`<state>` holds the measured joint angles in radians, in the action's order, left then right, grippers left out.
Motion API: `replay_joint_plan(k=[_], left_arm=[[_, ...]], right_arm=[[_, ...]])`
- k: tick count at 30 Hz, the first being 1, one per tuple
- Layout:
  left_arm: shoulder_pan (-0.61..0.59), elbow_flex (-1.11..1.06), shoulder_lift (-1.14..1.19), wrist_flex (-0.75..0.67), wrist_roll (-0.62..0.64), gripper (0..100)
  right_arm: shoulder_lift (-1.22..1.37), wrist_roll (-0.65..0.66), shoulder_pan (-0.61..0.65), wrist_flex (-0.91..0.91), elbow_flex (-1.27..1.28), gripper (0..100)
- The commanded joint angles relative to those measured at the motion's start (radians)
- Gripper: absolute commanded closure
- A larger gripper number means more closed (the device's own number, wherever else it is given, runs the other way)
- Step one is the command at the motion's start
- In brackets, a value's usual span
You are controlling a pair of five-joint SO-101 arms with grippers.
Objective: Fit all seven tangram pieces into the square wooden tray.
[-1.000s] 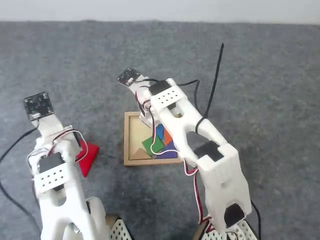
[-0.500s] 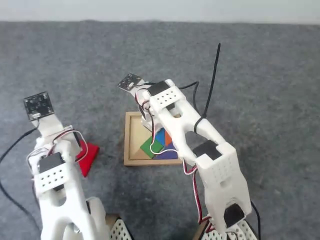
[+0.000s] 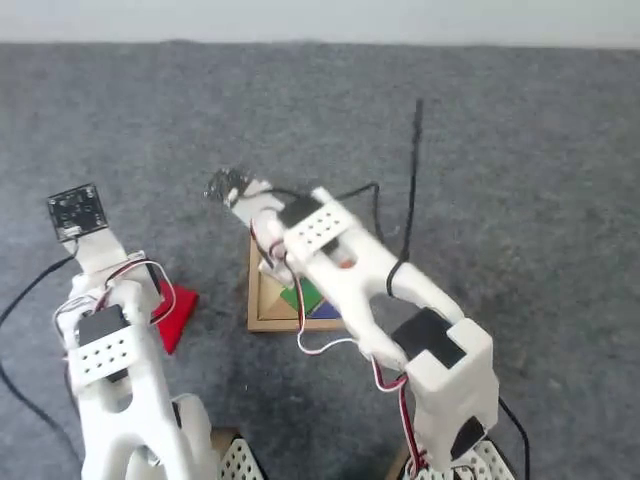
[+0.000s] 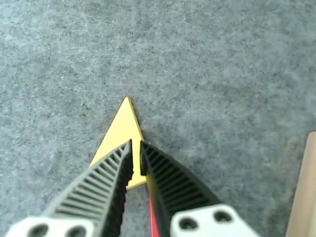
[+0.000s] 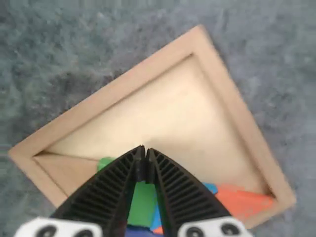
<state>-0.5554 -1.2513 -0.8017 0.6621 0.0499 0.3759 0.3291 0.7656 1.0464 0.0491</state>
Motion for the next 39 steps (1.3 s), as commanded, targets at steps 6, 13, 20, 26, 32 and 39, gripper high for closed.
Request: replay_joint_plan(k=[6, 13, 20, 26, 32, 39], left_arm=[[-0.023, 0.013, -0.034, -0.023, -0.006, 97], [-0.023, 0.013, -0.034, -0.023, -0.006, 97], [-0.02, 0.013, -0.034, -0.023, -0.006, 97], [-0.021, 0.013, -0.029, -0.023, -0.005, 97], [-0.048, 0.018, -0.023, -0.032, -0.003, 90], [-0.115, 0.194, 0.094, 0.178, -0.121, 87]], right_arm=[[-0.081, 0.012, 0.001, -0.048, 0.064, 99.1], [-0.09, 0.037, 0.001, 0.033, 0.058, 99.1], [-0.145, 0.077, 0.001, 0.036, -0.015, 99.1], [-0.286, 0.077, -0.024, 0.038, -0.025, 99.0], [-0.45, 0.075, -0.111, 0.038, 0.086, 99.1], [-0.654, 0.074, -0.171, 0.024, 0.373, 99.1]])
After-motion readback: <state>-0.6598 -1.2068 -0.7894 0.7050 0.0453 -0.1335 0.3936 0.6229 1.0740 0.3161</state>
